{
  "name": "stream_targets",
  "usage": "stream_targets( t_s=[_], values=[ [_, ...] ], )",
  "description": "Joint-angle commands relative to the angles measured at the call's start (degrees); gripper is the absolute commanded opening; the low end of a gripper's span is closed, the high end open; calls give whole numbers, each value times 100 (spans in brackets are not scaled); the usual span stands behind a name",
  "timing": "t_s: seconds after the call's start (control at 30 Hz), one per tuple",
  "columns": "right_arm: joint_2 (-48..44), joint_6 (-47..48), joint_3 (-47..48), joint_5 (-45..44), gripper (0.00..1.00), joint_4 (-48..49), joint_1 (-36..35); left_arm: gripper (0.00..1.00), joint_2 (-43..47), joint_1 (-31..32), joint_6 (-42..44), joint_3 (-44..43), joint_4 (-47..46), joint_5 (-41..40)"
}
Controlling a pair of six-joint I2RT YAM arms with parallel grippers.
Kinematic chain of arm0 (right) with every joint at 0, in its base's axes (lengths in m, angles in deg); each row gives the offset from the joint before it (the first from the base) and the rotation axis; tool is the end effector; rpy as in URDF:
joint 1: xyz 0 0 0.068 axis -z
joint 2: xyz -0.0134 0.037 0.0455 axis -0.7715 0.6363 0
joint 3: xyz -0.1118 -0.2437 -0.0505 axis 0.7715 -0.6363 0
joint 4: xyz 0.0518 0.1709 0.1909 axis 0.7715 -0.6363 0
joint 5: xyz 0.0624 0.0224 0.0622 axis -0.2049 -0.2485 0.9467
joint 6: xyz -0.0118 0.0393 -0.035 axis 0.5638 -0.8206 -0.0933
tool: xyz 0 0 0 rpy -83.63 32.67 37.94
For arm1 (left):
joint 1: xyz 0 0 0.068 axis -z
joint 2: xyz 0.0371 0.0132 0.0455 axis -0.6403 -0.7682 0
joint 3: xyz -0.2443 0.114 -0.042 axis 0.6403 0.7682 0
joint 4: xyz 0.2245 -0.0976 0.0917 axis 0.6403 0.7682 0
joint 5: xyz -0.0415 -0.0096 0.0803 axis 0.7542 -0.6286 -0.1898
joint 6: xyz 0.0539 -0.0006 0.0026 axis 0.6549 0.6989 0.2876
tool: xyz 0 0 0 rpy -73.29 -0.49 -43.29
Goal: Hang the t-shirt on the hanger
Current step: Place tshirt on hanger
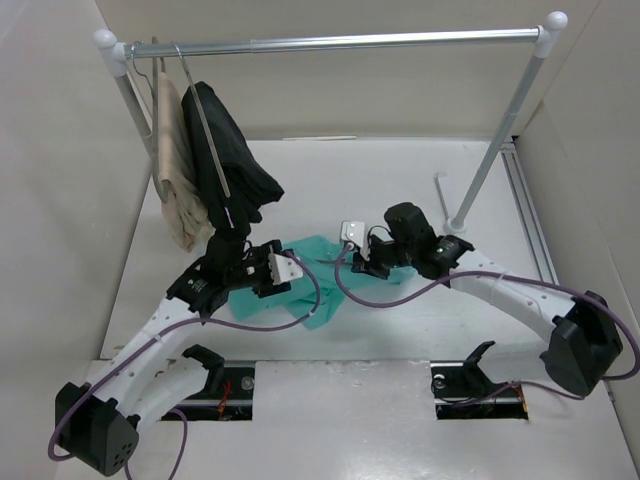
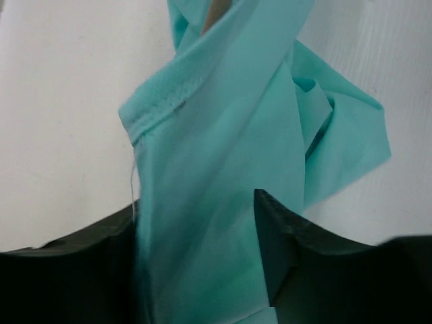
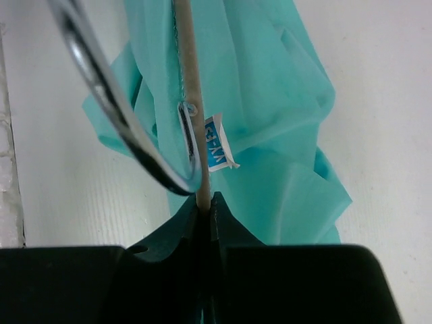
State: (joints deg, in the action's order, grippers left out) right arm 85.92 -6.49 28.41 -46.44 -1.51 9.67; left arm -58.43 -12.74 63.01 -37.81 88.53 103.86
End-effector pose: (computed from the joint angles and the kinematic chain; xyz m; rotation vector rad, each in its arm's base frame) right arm 0.2026 0.1961 0.2636 -1.5370 1.6475 0.6045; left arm 0.1611 -0.1031 0.2643 1.5103 1.3544 -0.3014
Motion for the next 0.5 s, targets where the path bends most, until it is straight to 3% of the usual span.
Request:
stream_targets(
  t_s=[0.0,0.13,0.27,0.47],
  values=[
    [-501,-311,396,-246,0,-12,363,54,330,44,-412,-42,-261,-189],
    [-555,-522,825,-317,0,-495,618,82,1207,44,-624,27,-1086,-75],
    [-660,-767,1256,-378,0,-812,724,89,1587,44,-1195,-102,-1335,-22],
    [-713,-1190,2012,-808,0,-1488,1040,90,1546,44,-1425,-288,-1599,706]
  ],
)
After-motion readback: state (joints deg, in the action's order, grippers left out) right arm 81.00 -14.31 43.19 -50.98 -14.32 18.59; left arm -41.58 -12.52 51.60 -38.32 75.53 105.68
